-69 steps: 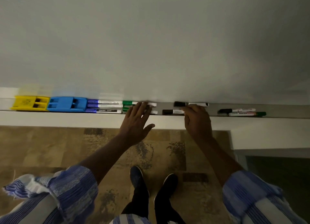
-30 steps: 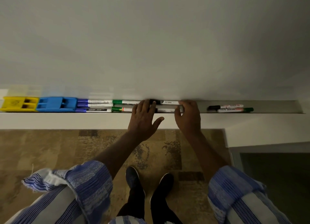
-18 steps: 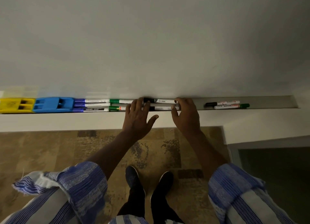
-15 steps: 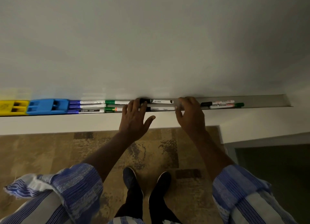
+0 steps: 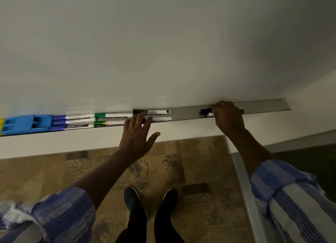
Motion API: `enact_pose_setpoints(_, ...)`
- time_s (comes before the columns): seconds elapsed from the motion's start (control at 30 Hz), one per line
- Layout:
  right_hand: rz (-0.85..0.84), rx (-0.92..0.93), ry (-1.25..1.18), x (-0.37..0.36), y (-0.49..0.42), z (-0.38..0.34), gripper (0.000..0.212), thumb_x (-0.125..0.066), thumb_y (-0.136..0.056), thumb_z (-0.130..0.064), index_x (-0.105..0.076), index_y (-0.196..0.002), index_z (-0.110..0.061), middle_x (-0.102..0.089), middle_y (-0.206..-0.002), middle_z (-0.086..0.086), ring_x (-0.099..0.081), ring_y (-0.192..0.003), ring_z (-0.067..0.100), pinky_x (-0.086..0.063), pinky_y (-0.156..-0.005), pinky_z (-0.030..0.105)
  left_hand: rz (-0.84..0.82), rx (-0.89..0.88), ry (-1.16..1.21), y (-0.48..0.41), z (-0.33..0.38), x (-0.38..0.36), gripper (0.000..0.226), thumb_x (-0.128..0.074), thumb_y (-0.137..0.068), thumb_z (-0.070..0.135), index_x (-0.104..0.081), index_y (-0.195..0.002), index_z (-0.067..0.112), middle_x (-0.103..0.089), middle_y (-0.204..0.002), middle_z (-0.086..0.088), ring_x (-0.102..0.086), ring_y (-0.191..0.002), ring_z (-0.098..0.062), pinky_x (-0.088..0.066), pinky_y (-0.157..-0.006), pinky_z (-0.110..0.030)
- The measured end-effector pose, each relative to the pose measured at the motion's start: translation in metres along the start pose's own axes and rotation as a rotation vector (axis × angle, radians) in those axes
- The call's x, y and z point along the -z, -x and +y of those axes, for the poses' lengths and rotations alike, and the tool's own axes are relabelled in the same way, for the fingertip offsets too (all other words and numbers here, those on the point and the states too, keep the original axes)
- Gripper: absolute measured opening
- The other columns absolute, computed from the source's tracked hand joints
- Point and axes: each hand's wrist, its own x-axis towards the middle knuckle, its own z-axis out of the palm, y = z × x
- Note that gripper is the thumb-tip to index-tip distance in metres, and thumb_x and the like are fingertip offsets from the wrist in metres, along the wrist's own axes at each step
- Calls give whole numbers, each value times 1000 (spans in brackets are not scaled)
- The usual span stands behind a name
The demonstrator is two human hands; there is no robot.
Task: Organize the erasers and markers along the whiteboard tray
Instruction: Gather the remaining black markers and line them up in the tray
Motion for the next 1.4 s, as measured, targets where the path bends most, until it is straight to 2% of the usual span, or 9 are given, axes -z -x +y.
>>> enact_pose_setpoints(0.23, 43, 84, -41, 0, -12, -4, 14, -56, -87, -1, -66, -93, -9, -64, -91, 11, -58, -85, 32, -44, -70, 39, 1, 3, 2, 4, 3, 0, 65, -34, -97, 63, -48, -137, 15, -47, -138, -15, -42, -130, -34, -36, -105, -50)
enact_pose_setpoints(0.4, 25, 120, 0, -8, -14, -13, 36, -62, -79, 4, -69, -111, -9, -68, -105, 12, -61, -97, 36, -45, -79, 42, -8, 11, 15, 6, 6, 0, 66, -33, -97, 64, -47, -138, 15, -47, -138, -16, -42, -130, -35, -38, -104, -50)
enact_pose_setpoints(0.57, 46, 268, 50, -9, -21, -27, 20, -55, -84, 0, -71, -96, -4, -66, -94, 16, -61, -89, 36, -45, -76, 42, -16, 13, 30, 9, 10, 2, 67, -30, -96, 65, -47, -138, 15, -47, -140, -16, -43, -130, -34, -38, -104, -49)
enact_pose_setpoints(0.73, 157, 357, 34, -6, -16, -48, 21, -48, -93, -3, -65, -105, -5, -63, -101, 15, -61, -86, 34, -48, -77, 43, -13, 13, 59, 9, 13, 5, 67, -31, -97, 64, -45, -141, 15, -46, -143, -15, -42, -133, -33, -37, -107, -50)
enact_pose_setpoints(0.83, 282, 293, -195, 5, -11, -69, 18, -52, -99, -14, -66, -109, -8, -63, -104, 10, -62, -82, 26, -51, -72, 37, 43, 19, 124, 6, 17, 10, 65, -32, -98, 60, -46, -142, 14, -49, -141, -13, -43, -131, -31, -37, -105, -48)
enact_pose_setpoints(0.97, 347, 33, -881, 21, 4, -103, 20, -56, -98, -22, -62, -115, -12, -66, -110, 2, -63, -95, 7, -51, -77, 14, 145, 102, 280, -2, 23, 21, 55, -40, -101, 49, -48, -141, 13, -55, -133, -10, -49, -124, -28, -38, -100, -44)
enact_pose_setpoints(1.17, -26, -423, -1777, 22, 14, -137, 20, -53, -100, -16, -68, -114, -14, -72, -106, 10, -70, -97, 23, -57, -86, 38, 235, 77, 601, -20, 31, 49, 52, -51, -103, 27, -36, -151, 15, -56, -129, -10, -55, -112, -22, -53, -88, -46)
enact_pose_setpoints(1.27, -169, -422, -1798, 23, 17, -148, 20, -53, -100, -20, -71, -110, -18, -74, -104, 10, -69, -92, 24, -57, -72, 33, 220, -116, 519, -29, 29, 63, 69, -59, -97, 14, -24, -157, 16, -48, -140, -13, -51, -118, -25, -51, -93, -45)
enact_pose_setpoints(1.4, -320, -339, -1628, 25, 20, -155, 26, -51, -101, -30, -68, -115, -17, -74, -107, 8, -69, -88, 23, -54, -66, 33, 219, -275, 282, -33, 16, 76, 54, -59, -92, 3, -51, -143, 15, -49, -139, -18, -52, -118, -32, -48, -91, -42)
